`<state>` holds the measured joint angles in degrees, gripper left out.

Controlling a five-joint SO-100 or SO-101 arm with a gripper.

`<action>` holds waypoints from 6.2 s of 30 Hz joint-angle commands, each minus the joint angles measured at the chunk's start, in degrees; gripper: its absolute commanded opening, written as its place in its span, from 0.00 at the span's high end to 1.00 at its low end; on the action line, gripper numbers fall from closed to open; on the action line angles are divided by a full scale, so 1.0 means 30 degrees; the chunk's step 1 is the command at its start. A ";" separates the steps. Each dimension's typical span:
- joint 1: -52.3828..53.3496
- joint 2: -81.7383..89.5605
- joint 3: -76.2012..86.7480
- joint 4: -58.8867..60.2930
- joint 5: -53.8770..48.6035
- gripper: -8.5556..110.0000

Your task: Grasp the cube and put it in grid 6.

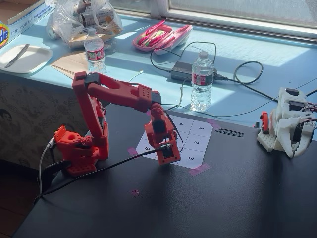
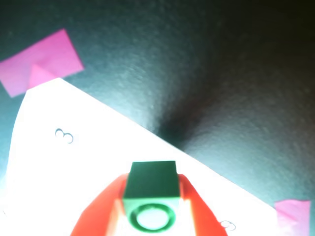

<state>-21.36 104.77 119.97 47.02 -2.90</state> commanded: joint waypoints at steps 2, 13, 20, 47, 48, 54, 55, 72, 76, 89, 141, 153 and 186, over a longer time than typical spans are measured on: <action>-0.0850 -0.0439 -0.0088 -0.0820 -0.0293 0.93; -0.1348 -0.1699 -0.0205 -0.0645 -0.0234 0.70; -0.0908 -0.0205 -0.0762 0.0234 -0.0264 0.42; 0.8203 2.8125 1.7109 0.3428 -0.1084 0.69; 0.8320 2.8125 1.7520 0.3779 -0.1084 0.69; 0.8203 2.8125 1.7666 0.4160 -0.1084 0.71; 0.8203 2.8125 1.7695 0.4131 -0.1084 0.74; 0.8408 2.8125 1.7783 0.3955 -0.1113 0.93; 0.8408 2.8125 1.7783 0.3955 -0.1113 0.93; 0.8408 2.8125 1.7813 0.3926 -0.1113 0.93; 0.8408 2.8125 1.7871 0.3867 -0.1172 0.93; 0.8408 2.8125 1.7871 0.3867 -0.1172 0.93; 0.8408 2.8125 1.7871 0.3867 -0.1172 0.93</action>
<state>3.60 188.88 173.58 59.33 -5.71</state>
